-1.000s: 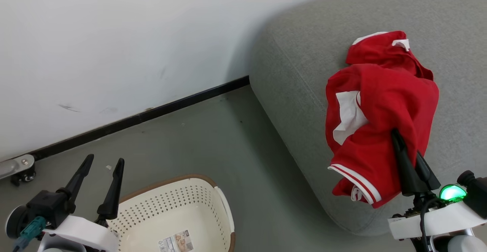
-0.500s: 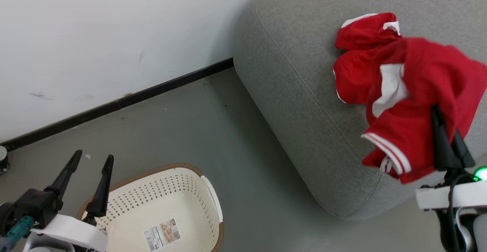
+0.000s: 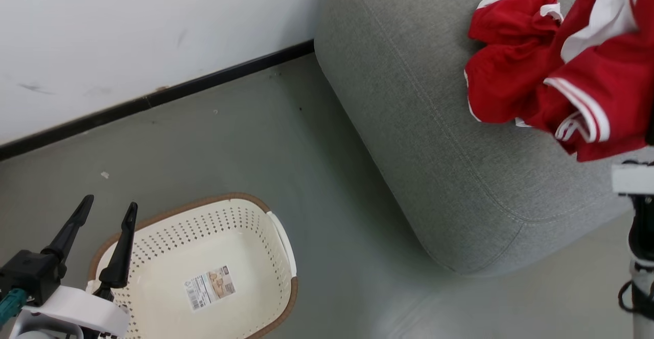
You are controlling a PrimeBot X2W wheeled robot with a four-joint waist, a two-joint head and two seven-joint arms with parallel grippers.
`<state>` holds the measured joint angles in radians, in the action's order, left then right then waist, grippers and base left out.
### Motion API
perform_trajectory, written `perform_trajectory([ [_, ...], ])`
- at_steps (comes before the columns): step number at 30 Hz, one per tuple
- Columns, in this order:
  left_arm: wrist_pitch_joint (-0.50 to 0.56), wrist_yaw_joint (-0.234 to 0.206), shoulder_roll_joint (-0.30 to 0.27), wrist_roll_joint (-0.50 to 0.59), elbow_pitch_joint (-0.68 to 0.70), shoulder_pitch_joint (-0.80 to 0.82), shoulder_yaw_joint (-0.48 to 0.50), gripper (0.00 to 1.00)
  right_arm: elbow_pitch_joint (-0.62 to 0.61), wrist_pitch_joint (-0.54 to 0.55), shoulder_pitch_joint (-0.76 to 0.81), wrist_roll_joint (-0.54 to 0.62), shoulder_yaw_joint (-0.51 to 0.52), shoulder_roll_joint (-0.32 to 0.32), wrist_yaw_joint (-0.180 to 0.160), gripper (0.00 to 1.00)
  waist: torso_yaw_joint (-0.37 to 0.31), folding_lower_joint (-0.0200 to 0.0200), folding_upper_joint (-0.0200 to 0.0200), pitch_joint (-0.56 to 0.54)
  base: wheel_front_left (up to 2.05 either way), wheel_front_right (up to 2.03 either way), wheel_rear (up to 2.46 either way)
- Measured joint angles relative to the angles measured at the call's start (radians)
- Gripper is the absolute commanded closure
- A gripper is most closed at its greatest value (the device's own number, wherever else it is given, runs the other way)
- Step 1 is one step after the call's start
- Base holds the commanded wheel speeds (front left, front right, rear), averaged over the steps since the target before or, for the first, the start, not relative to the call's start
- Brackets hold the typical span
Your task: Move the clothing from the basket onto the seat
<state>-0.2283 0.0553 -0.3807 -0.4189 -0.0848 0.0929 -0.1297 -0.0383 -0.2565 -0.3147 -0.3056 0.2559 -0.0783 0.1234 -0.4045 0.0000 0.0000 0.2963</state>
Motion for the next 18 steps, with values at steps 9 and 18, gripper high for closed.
perform_trajectory([
  [9,0.024,-0.002,-0.029,0.0,0.043,-0.002,0.021,0.0,0.068,0.024,-0.21,-0.028,0.084,-0.059,0.0,1.0,0.017,0.0,0.0,0.077,0.0,0.0,0.0],
  [18,0.047,-0.001,-0.061,0.001,0.085,-0.002,0.027,0.0,0.15,0.095,-0.422,-0.018,0.159,-0.153,0.0,1.0,0.033,0.0,0.0,0.16,0.0,0.0,0.0],
])
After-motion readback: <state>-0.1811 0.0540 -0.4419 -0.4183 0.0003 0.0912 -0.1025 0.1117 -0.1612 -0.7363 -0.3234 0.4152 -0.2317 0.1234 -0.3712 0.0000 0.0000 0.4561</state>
